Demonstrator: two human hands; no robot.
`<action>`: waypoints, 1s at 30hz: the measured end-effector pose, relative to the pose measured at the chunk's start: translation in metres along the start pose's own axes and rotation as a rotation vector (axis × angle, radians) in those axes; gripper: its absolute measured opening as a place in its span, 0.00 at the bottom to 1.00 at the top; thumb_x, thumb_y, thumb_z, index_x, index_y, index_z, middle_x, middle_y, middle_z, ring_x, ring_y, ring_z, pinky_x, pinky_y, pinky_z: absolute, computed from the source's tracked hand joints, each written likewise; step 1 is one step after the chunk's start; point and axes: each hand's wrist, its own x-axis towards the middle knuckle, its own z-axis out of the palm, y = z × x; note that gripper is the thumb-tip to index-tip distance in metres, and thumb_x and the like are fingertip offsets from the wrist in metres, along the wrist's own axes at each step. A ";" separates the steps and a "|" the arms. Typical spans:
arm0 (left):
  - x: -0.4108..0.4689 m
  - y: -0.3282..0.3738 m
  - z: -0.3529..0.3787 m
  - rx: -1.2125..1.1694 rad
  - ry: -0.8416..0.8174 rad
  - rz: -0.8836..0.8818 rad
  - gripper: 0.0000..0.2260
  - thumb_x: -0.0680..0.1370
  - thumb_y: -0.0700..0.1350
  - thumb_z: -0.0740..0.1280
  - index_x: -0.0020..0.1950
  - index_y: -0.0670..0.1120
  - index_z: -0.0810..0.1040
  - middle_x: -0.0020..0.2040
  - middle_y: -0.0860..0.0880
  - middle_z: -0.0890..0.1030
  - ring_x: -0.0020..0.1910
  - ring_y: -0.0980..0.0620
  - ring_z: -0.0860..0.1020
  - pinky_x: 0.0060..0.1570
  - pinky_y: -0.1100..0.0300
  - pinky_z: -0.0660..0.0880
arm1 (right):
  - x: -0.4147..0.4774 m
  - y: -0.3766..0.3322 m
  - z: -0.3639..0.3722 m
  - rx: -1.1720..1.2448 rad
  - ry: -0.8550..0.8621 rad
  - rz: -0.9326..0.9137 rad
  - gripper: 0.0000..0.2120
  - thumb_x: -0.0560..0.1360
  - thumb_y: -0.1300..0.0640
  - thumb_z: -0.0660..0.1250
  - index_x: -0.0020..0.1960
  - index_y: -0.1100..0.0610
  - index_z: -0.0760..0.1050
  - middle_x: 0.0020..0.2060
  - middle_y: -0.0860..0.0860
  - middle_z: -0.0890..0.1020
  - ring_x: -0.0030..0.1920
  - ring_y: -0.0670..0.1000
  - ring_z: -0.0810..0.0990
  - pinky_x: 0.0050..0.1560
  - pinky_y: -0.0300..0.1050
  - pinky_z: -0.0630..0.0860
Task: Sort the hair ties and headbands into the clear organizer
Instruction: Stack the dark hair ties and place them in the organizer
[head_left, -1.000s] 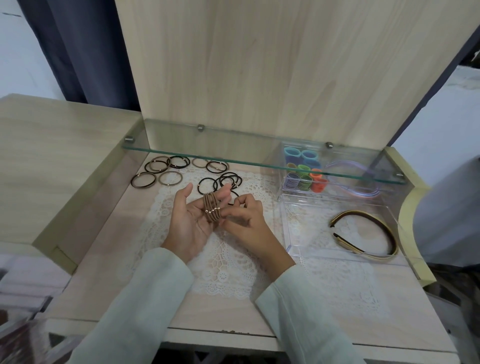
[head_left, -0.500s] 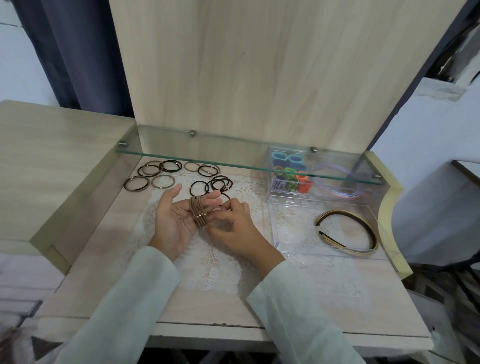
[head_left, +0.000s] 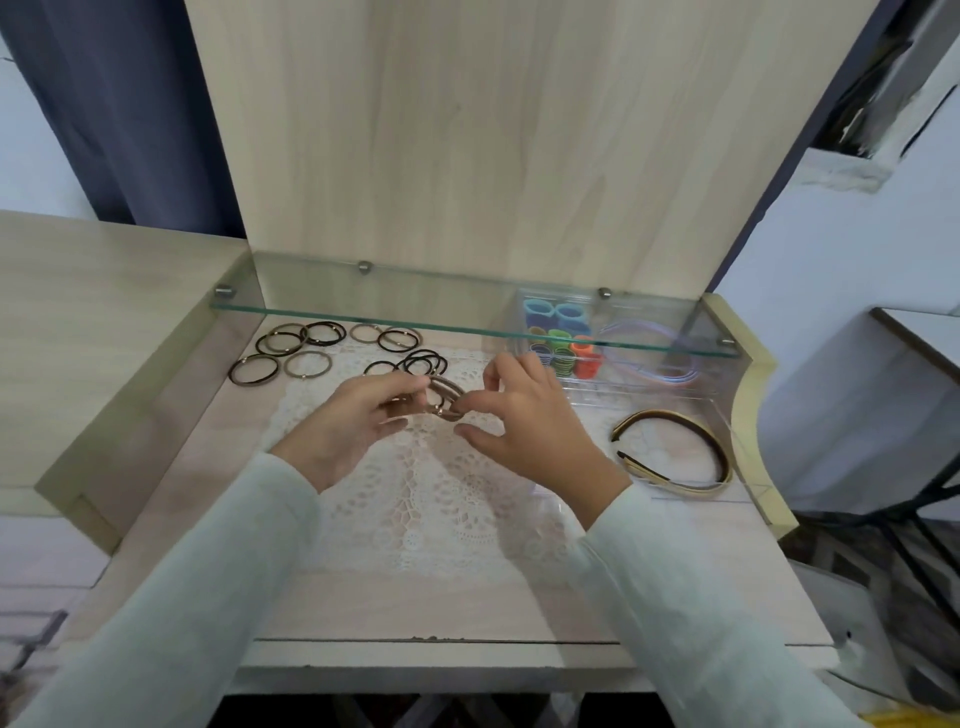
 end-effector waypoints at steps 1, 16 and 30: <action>0.003 0.002 0.003 0.055 0.029 -0.038 0.06 0.68 0.52 0.72 0.32 0.52 0.82 0.38 0.56 0.81 0.45 0.57 0.79 0.56 0.56 0.68 | -0.002 0.004 -0.003 -0.038 0.018 -0.013 0.09 0.69 0.46 0.71 0.48 0.45 0.82 0.41 0.50 0.71 0.45 0.53 0.69 0.43 0.47 0.66; 0.050 0.020 0.085 0.624 0.148 -0.192 0.09 0.72 0.46 0.69 0.36 0.45 0.72 0.37 0.48 0.71 0.36 0.51 0.68 0.35 0.59 0.64 | -0.024 0.051 -0.042 -0.175 -0.062 -0.111 0.10 0.62 0.59 0.79 0.41 0.50 0.83 0.39 0.53 0.72 0.45 0.56 0.69 0.42 0.50 0.70; 0.076 0.011 0.119 0.996 -0.034 -0.046 0.09 0.70 0.52 0.72 0.38 0.47 0.80 0.34 0.50 0.74 0.37 0.50 0.73 0.40 0.58 0.68 | -0.047 0.091 -0.063 -0.100 -0.329 -0.021 0.11 0.66 0.57 0.78 0.48 0.48 0.85 0.39 0.46 0.68 0.44 0.50 0.64 0.42 0.46 0.63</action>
